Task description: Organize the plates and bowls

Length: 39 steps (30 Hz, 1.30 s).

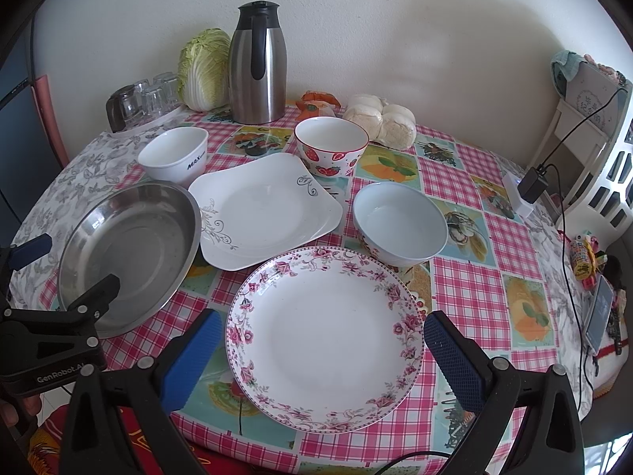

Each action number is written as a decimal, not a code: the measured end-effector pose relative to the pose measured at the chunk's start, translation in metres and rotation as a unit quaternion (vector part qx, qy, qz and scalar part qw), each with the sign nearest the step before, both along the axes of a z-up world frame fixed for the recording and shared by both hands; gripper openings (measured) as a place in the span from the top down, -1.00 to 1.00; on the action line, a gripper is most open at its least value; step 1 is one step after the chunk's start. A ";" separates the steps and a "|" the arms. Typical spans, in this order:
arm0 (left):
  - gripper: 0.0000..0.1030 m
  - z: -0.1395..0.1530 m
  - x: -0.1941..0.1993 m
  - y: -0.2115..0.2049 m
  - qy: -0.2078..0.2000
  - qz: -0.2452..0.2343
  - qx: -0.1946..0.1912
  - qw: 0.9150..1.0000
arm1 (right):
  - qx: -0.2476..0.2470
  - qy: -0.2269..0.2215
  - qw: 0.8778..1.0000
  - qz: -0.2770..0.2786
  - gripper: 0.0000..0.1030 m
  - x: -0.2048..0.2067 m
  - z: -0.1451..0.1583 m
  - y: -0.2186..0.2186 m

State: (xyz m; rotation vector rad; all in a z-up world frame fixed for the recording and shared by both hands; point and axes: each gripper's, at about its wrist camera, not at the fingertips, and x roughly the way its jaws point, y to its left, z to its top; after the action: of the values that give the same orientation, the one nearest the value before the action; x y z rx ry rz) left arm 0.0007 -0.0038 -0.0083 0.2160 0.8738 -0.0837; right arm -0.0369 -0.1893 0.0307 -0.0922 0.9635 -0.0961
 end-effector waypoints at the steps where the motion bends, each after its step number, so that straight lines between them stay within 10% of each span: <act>1: -1.00 0.000 0.000 -0.001 0.000 0.000 0.000 1.000 | 0.000 0.000 1.000 0.000 -1.00 0.000 0.000 0.000; 19: -1.00 0.002 0.009 0.032 -0.003 0.037 -0.060 0.998 | 0.041 -0.008 0.999 0.007 -1.00 0.019 0.000 0.003; 33: -1.00 -0.023 0.028 0.118 0.017 0.158 -0.137 0.978 | 0.155 0.012 0.986 0.057 -1.00 0.061 -0.021 0.027; 39: -1.00 -0.036 0.029 0.139 0.025 0.198 -0.155 0.968 | 0.181 0.031 0.980 0.075 -0.71 0.071 -0.033 0.042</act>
State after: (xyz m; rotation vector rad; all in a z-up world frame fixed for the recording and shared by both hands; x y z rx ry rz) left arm 0.0300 0.1355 -0.0440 -0.2557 0.9277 0.1476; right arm 0.0340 -0.1470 -0.0020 0.1691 1.0197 0.2237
